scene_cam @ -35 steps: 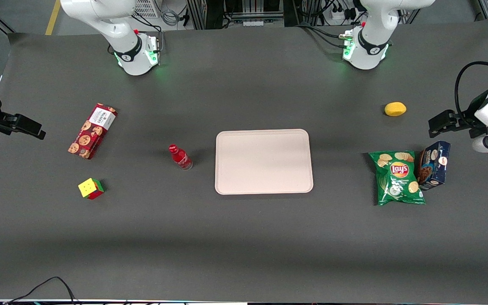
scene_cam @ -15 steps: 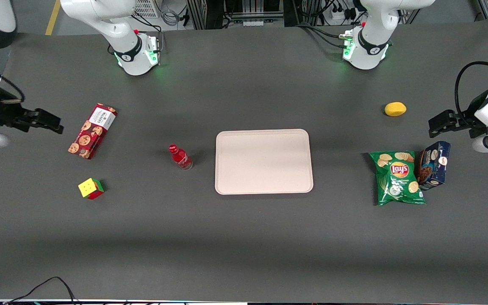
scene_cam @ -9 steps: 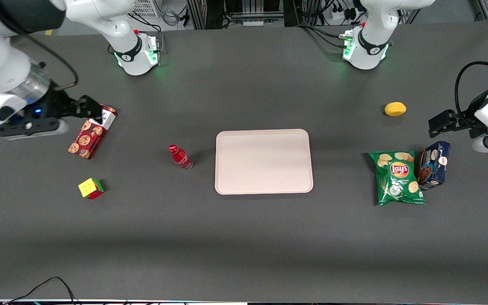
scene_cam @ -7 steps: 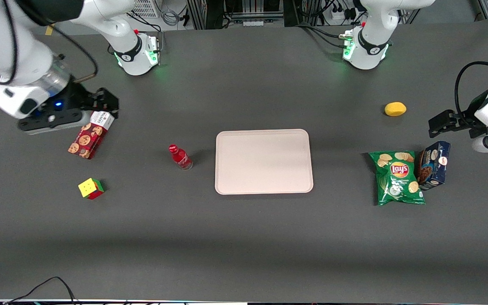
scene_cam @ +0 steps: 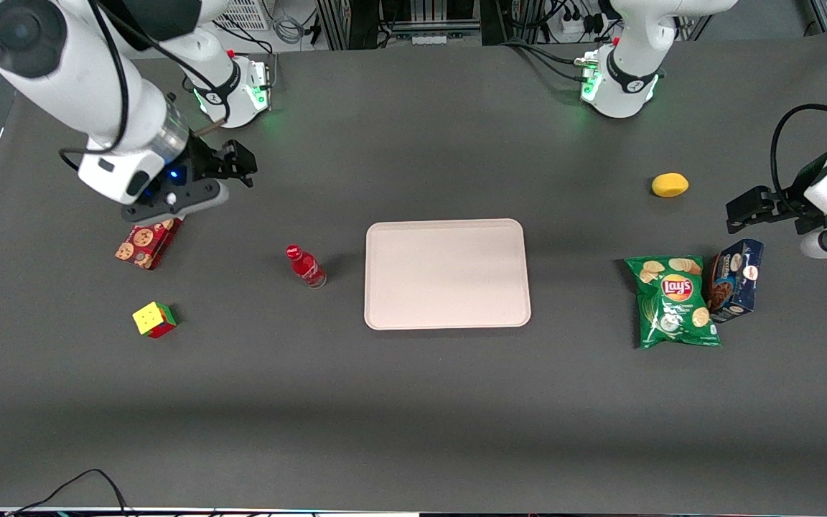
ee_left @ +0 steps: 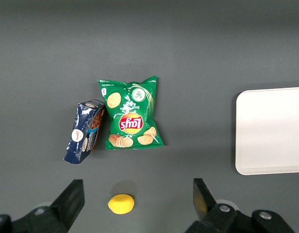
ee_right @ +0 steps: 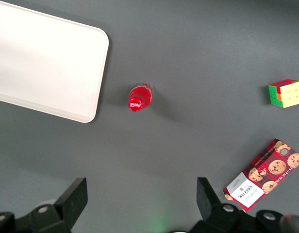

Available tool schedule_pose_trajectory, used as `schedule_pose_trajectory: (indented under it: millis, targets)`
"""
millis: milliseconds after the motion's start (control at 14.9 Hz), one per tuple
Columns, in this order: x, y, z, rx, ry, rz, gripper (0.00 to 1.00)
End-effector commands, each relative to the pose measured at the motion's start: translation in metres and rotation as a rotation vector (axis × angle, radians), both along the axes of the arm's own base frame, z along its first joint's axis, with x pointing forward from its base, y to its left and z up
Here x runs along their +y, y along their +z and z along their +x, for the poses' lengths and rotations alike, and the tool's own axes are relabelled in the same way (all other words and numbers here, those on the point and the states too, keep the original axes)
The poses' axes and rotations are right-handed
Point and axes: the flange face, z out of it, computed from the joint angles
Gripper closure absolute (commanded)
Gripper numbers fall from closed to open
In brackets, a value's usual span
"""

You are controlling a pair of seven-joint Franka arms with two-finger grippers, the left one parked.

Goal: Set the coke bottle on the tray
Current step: 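Move the open right gripper over the lying red Coca-Cola bottle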

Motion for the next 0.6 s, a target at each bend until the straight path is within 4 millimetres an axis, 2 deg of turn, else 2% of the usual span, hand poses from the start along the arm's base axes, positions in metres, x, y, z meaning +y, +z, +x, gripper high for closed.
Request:
schedule_pose_trajectory:
  millis: [0,201,536]
  targets:
    - [0.006,-0.046,0.016,-0.004,-0.028,0.025,0.00]
    - [0.007,-0.087,0.022,-0.017,-0.039,0.032,0.00]
    - [0.015,-0.140,0.019,-0.004,-0.048,0.023,0.00]
